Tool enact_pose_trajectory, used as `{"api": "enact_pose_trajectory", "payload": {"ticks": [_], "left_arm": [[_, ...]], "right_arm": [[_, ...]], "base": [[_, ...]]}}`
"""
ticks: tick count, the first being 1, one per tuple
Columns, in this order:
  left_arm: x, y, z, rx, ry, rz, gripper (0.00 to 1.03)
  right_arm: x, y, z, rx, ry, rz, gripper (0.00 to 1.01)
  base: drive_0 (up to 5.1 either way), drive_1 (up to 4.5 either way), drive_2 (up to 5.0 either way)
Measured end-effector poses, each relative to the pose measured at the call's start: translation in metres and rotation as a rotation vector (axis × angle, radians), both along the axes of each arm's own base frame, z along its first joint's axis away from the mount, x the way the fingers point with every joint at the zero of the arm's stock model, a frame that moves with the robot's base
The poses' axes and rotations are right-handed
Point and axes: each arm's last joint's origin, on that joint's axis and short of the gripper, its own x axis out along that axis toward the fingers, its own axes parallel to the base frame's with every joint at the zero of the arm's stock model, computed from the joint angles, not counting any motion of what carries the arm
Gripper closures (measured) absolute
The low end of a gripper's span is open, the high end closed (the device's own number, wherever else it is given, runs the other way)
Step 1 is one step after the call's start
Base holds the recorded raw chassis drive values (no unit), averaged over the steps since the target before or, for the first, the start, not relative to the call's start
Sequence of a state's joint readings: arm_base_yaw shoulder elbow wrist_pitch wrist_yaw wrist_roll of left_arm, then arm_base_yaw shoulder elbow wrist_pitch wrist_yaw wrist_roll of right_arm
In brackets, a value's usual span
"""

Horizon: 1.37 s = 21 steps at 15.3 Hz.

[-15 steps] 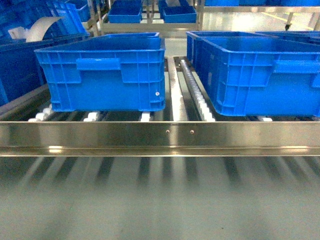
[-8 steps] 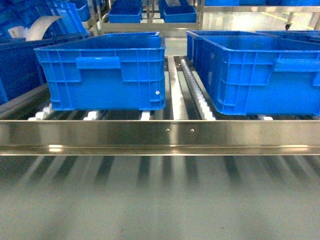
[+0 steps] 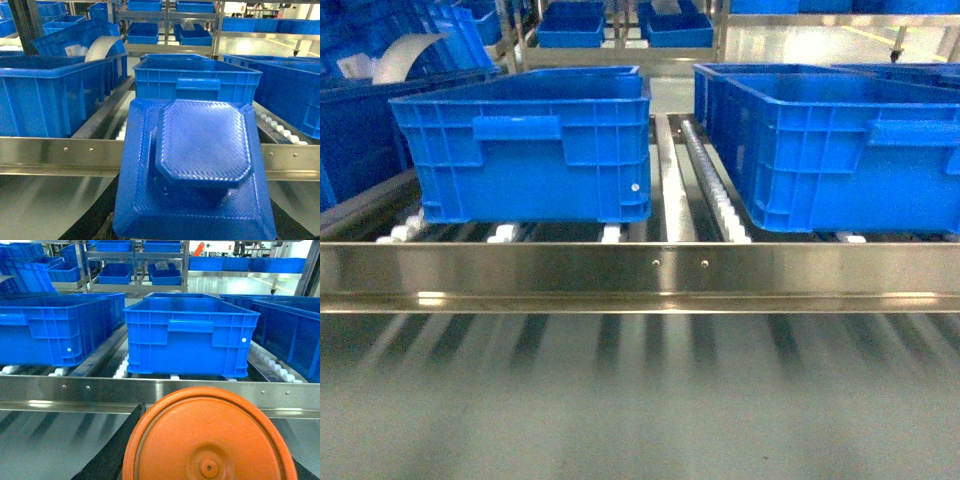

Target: Sort blue parts and orange caps into right shelf containers

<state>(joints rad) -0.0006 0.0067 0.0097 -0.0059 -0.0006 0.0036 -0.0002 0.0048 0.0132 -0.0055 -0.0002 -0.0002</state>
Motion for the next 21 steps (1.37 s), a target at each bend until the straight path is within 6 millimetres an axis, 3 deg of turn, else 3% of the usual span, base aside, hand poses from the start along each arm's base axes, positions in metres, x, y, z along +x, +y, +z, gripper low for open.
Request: {"api": "enact_pose_trajectory", "payload": {"ticks": [17,21], "left_arm": [[0.0,-0.0001,-0.0001,0.0,0.002,-0.002,0.6],[0.0,0.0,-0.0004,0.0,0.005,-0.001,0.6]], "right_arm": [[0.0,0.0,-0.0006,0.0,0.005,0.0,0.57],[0.0,0.0,-0.0004,0.0,0.003,0.0,0.57]], "base": [[0.0,4.14,-4.2],[0.0,0.4,-0.4]]}}
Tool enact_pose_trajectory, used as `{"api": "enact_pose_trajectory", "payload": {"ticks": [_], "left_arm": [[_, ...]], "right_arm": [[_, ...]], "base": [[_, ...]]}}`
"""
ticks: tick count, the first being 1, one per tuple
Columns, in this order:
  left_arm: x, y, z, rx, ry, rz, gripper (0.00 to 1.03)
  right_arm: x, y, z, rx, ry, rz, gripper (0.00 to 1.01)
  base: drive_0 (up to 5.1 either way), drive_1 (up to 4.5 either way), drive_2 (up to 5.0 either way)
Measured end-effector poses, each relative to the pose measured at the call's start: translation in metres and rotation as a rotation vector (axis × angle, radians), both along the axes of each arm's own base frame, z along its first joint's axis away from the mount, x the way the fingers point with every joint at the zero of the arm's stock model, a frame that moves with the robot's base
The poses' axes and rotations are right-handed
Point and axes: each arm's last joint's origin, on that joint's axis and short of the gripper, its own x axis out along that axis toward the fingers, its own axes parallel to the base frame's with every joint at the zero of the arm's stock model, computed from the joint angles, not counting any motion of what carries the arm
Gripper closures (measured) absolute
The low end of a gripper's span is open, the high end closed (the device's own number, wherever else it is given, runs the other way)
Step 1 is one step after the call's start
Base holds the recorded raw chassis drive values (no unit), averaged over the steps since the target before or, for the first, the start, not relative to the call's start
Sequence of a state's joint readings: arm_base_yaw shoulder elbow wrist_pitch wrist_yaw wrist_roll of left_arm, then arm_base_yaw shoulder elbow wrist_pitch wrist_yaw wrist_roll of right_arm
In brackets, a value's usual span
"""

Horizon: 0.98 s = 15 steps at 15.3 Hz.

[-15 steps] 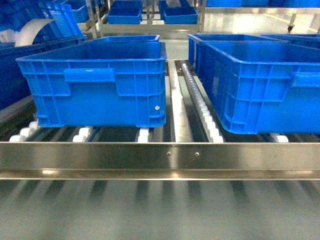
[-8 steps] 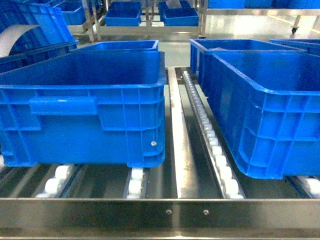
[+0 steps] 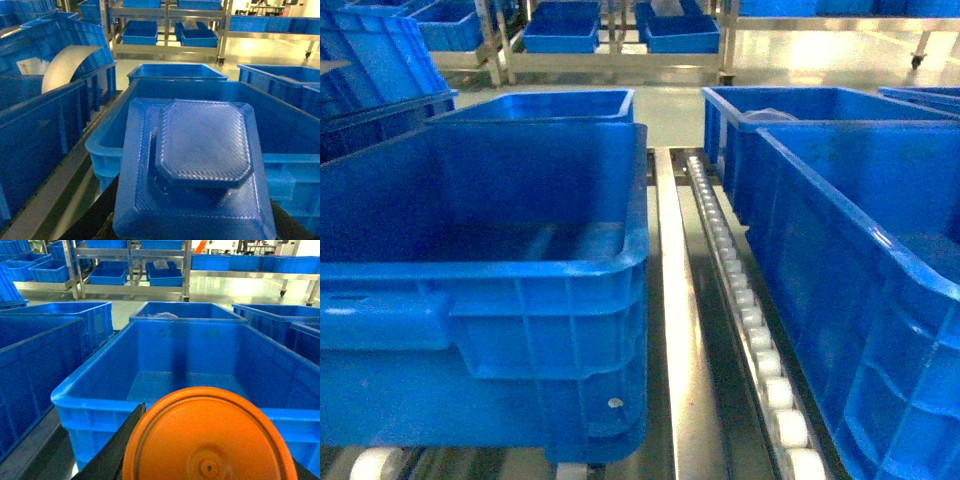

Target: Sort blue parts and orange caps into right shelf containers

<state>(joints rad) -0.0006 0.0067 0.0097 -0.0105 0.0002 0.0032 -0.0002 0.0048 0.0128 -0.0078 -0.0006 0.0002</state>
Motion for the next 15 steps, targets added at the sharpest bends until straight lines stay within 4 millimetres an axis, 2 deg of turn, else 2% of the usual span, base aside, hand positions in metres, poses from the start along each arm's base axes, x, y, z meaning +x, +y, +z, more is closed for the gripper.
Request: {"api": "enact_pose_trajectory", "payload": {"ticks": [15], "left_arm": [[0.0,0.0,0.0003,0.0,-0.003,0.001,0.6]], "right_arm": [[0.0,0.0,0.0002,0.0,-0.002,0.0,0.57]], "base": [[0.0,0.0,0.0]]}}
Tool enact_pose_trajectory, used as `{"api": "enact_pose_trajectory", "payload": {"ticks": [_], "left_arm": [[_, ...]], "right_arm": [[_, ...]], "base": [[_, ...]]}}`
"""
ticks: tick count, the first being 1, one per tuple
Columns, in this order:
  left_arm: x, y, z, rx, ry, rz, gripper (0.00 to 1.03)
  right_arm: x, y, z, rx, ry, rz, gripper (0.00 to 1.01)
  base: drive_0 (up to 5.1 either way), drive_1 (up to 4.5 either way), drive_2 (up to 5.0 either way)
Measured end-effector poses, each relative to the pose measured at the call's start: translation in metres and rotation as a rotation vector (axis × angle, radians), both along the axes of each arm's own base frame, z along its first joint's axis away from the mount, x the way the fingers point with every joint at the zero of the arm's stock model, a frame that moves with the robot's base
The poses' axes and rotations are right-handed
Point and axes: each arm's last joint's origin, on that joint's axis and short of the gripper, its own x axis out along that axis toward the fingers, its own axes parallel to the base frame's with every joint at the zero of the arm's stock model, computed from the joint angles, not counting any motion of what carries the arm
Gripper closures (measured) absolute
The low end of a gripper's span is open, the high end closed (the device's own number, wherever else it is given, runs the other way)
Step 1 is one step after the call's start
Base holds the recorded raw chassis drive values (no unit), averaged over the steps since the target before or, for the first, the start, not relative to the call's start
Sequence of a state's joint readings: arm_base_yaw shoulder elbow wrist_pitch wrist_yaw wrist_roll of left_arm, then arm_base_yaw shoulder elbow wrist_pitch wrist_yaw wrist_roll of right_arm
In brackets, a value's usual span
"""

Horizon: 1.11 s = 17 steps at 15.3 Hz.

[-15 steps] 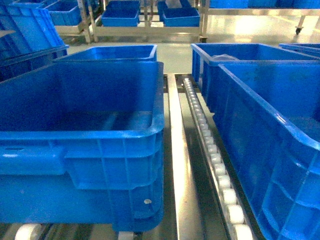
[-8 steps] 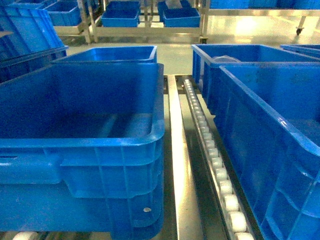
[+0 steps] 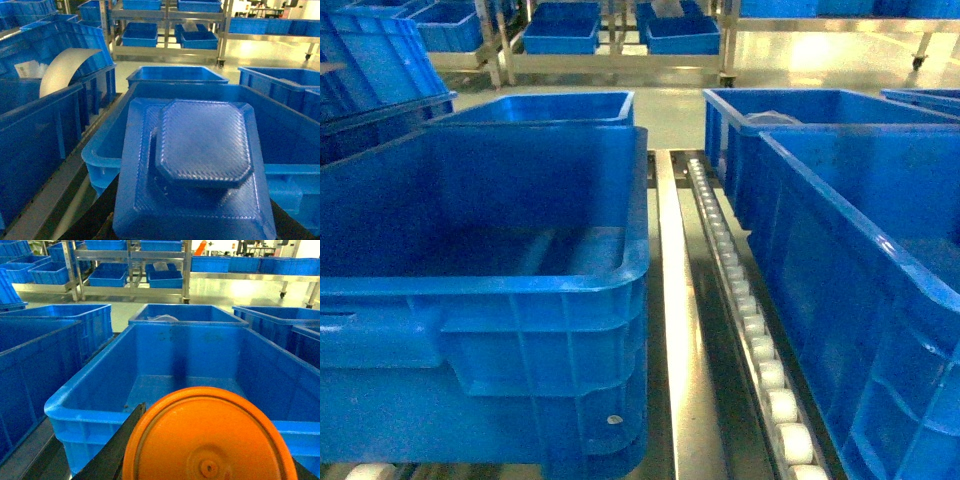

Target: Sort blue parts and orange caps into right shelf containers

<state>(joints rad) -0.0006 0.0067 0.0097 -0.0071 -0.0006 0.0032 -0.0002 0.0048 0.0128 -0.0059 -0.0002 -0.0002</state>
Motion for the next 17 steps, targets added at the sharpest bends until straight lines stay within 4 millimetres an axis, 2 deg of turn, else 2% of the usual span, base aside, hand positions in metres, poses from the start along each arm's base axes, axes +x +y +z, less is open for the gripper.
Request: {"api": "enact_pose_trajectory", "payload": {"ticks": [13,15,17], "left_arm": [[0.0,0.0,0.0,0.0,-0.003,0.002,0.6],[-0.001,-0.002,0.012,0.001,-0.127,0.038,0.6],[0.001,-0.005,0.015,0.01,-0.153,0.028,0.6]], "right_arm": [[0.0,0.0,0.0,0.0,0.0,0.0,0.57],[-0.001,0.003,0.011,-0.061,-0.116,-0.117,0.57],[0.001,0.003,0.009,-0.127,-0.068,-0.218,0.57]], "base": [[0.0,0.0,0.0],[0.0,0.0,0.0],[0.0,0.0,0.0]]}}
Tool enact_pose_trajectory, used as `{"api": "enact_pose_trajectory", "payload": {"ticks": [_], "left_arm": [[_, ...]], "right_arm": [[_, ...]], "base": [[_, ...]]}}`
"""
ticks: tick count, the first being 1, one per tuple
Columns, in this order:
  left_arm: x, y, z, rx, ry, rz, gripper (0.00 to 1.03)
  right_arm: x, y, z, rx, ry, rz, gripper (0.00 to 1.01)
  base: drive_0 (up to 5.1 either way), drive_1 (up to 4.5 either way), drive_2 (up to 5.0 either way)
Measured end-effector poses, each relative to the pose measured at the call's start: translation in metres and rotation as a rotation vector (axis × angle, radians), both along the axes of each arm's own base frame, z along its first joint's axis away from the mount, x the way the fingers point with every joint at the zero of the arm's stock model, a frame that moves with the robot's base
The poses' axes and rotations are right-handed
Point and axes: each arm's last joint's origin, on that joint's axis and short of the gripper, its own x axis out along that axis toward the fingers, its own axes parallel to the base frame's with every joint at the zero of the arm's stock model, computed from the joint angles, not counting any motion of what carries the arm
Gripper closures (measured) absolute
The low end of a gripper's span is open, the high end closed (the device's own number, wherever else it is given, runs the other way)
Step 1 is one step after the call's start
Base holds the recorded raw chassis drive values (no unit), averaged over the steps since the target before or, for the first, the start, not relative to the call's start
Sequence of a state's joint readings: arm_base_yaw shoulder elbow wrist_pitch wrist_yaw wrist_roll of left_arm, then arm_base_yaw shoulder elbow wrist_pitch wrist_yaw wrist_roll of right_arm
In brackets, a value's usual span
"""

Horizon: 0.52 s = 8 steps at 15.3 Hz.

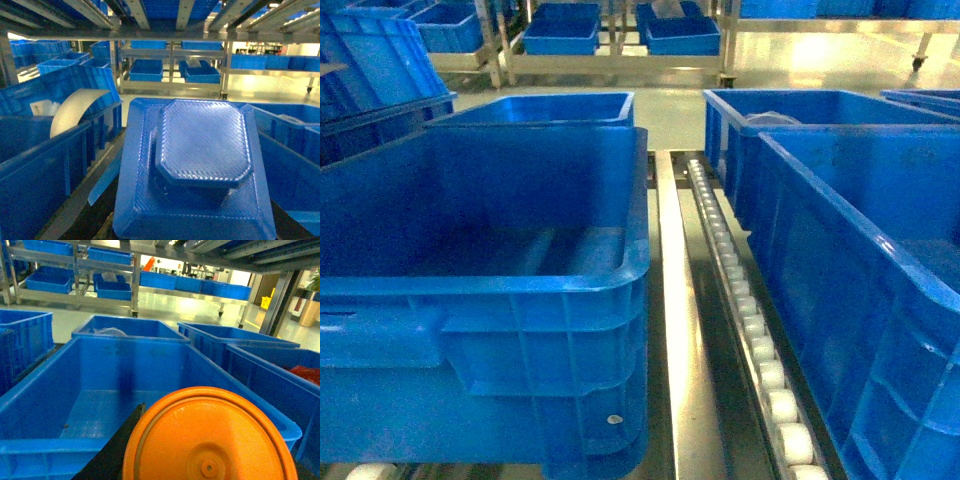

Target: Sort blue parts and orange caps into right shelf containers

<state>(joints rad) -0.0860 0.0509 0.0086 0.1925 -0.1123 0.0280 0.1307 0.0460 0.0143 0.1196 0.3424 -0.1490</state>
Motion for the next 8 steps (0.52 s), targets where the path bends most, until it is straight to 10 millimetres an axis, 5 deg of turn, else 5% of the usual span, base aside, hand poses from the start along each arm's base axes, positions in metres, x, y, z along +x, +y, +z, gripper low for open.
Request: {"api": "enact_pose_trajectory", "payload": {"ticks": [2,5,6,8], "left_arm": [[0.011,-0.002,0.002,0.006,0.001,-0.012,0.6],[0.05,-0.012,0.026,0.0,-0.02,-0.12,0.6],[0.132,-0.02,0.051,-0.055,0.026,-0.14,0.6],[0.174,-0.024,0.033,-0.085,0.167,-0.138,0.6]], "right_arm": [[0.005,0.001,0.004,0.003,0.0,0.039,0.57],[0.039,-0.008,0.043,0.046,-0.068,0.09,0.57],[0.113,-0.014,0.073,0.094,-0.004,0.128,0.57],[0.155,-0.016,0.065,0.112,0.095,0.126,0.57]], "base": [[0.0,0.0,0.0],[0.0,0.0,0.0],[0.0,0.0,0.0],[0.0,0.0,0.0]]}}
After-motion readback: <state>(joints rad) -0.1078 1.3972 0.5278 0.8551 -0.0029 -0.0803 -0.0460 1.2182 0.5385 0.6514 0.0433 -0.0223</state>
